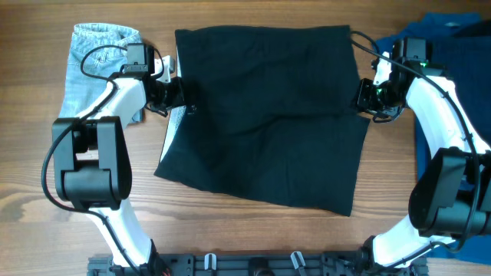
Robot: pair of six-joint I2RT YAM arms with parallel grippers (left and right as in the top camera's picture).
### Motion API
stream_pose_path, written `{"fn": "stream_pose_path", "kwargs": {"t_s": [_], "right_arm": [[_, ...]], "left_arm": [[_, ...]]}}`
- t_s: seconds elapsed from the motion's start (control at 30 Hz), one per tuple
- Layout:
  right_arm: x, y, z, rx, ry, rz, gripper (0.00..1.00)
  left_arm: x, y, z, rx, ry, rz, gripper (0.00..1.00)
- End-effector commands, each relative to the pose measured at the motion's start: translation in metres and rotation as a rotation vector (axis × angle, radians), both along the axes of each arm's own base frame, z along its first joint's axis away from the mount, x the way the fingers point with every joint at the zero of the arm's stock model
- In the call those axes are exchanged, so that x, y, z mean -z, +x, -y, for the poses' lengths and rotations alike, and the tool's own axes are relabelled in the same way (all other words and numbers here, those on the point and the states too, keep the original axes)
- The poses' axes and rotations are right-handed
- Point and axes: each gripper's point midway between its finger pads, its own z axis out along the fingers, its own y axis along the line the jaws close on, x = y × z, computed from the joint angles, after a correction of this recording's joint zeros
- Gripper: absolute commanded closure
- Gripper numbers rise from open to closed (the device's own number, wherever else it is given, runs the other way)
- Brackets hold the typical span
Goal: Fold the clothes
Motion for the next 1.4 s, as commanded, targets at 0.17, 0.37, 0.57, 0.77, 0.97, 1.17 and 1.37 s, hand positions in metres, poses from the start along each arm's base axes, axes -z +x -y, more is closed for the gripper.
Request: {"fn": "stream_pose_path", "kwargs": {"t_s": [0.17,0.37,0.57,0.77,0.97,1.17,1.37], "right_arm": [[-0.002,0.0,0.001,-0.012,-0.01,0.013,0.65],[-0.002,0.0,0.001,-0.011,-0.01,0.013,0.61],[-0.002,0.0,0.001,-0.011,-0.01,0.012,0.57],[-0.002,0.0,0.001,-0.011,-0.01,0.012,0.56],[-0.002,0.0,0.001,-0.011,-0.01,0.012,0.56],[-0.002,0.0,0.001,-0.011,-0.011,0.013,0.56],[-0.002,0.0,0.001,-0.011,-0.011,0.014,0.56]], "left_arm": [[0.009,-0.004,0.006,0.017,-0.021,-0.014,0.67],[0.012,-0.005,0.006,0.018,-0.025,-0.018,0.65],[0.015,-0.006,0.006,0.018,-0.025,-0.025,0.61],[0.012,-0.006,0.012,0.031,-0.06,-0.017,0.6],[0.01,-0.006,0.016,0.04,-0.085,-0.014,0.62],[0.009,-0.005,0.017,0.042,-0.091,-0.009,0.79],[0.009,-0.005,0.017,0.042,-0.091,-0.009,0.8]]}}
